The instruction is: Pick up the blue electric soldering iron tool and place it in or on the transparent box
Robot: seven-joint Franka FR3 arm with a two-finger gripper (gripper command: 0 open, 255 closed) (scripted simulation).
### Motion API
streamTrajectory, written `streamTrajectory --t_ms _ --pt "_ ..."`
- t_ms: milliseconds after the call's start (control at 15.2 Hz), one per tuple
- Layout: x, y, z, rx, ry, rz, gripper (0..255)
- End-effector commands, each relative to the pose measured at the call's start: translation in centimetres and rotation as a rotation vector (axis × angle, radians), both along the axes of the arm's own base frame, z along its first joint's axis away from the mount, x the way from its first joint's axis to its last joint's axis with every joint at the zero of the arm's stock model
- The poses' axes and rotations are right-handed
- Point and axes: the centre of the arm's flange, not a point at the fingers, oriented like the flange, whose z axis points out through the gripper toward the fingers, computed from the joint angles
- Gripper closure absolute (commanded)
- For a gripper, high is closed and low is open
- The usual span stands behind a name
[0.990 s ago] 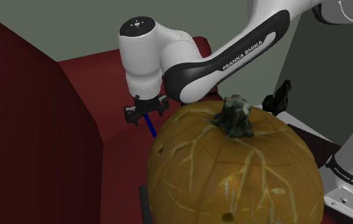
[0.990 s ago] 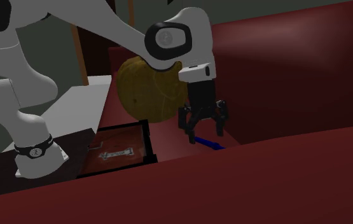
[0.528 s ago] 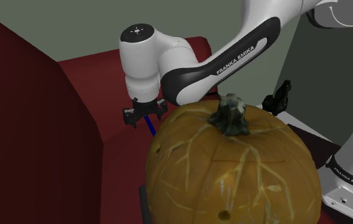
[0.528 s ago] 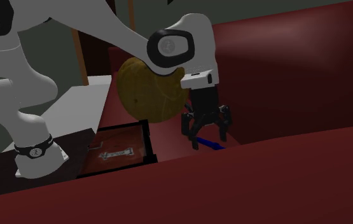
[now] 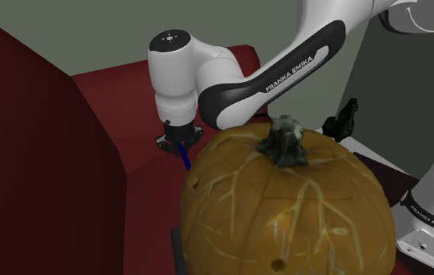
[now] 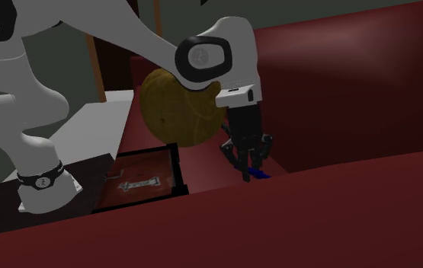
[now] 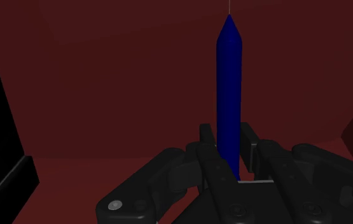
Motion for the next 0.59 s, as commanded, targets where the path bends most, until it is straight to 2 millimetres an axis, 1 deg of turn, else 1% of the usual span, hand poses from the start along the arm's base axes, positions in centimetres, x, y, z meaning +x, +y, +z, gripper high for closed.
streamTrajectory --t_ms 0,264,396,528 --pt "-0.2 -0.1 -1.2 -0.044 -0.020 0.033 255" --pt "0.2 -0.1 -1.1 -0.044 -0.020 0.032 255" --pt "-0.1 -0.1 -1.2 -0.044 -0.020 0.033 255" --pt "-0.1 -0.1 -0.2 -0.044 -0.020 0.033 255"
